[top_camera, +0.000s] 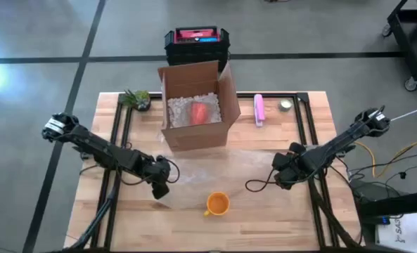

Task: Wrap mug
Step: Prepare the transparent bubble wrap, then wrap the yellow mug in the transparent bubble wrap

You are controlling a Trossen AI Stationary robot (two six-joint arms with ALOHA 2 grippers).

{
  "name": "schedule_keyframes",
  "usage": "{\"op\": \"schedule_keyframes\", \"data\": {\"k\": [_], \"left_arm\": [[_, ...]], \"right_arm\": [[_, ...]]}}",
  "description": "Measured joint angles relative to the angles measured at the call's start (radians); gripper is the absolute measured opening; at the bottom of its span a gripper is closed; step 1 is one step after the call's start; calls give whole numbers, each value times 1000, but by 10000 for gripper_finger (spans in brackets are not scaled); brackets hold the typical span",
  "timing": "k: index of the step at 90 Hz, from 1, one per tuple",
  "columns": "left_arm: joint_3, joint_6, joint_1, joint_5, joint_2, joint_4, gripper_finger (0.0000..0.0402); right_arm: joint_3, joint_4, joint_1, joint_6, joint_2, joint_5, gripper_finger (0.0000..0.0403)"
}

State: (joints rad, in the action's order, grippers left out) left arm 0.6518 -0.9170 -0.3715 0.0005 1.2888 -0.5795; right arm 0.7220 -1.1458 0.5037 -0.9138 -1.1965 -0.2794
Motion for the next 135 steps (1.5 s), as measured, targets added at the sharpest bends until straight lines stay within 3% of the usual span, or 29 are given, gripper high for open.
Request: {"op": "schedule_keyframes", "data": {"k": [10, 18, 39, 54, 59, 67, 77, 86, 108, 121, 135], "left_arm": [[26, 26, 15, 90, -7, -34, 162], [87, 24, 17, 88, -24, -76, 196], [244, 83, -24, -187, -60, -34, 233], [277, 127, -86, -269, -46, 66, 231], [265, 138, -110, -291, -30, 143, 227], [243, 175, -140, -309, 17, 290, 217], [230, 186, -160, -327, 115, 454, 206], [233, 203, -162, -327, 221, 569, 196], [294, 186, -163, -305, 402, 605, 171], [309, 183, -165, -305, 424, 605, 155], [309, 182, -182, -298, 413, 603, 140]], "right_arm": [[76, -98, 0, 41, 4, 0, 201], [146, -160, 0, 58, 4, 2, 227], [283, -100, 0, 167, 6, -16, 268], [322, -50, 0, 211, 4, -34, 283], [318, 47, 0, 228, 4, -50, 286], [272, 352, 0, 314, 1, -59, 290], [219, 747, 0, 469, -64, 21, 289], [248, 883, -2, 586, -167, 29, 282], [564, 592, -54, 690, -482, -9, 258], [760, 429, -79, 690, -659, 42, 243], [868, 375, -90, 697, -784, 85, 222]]}}
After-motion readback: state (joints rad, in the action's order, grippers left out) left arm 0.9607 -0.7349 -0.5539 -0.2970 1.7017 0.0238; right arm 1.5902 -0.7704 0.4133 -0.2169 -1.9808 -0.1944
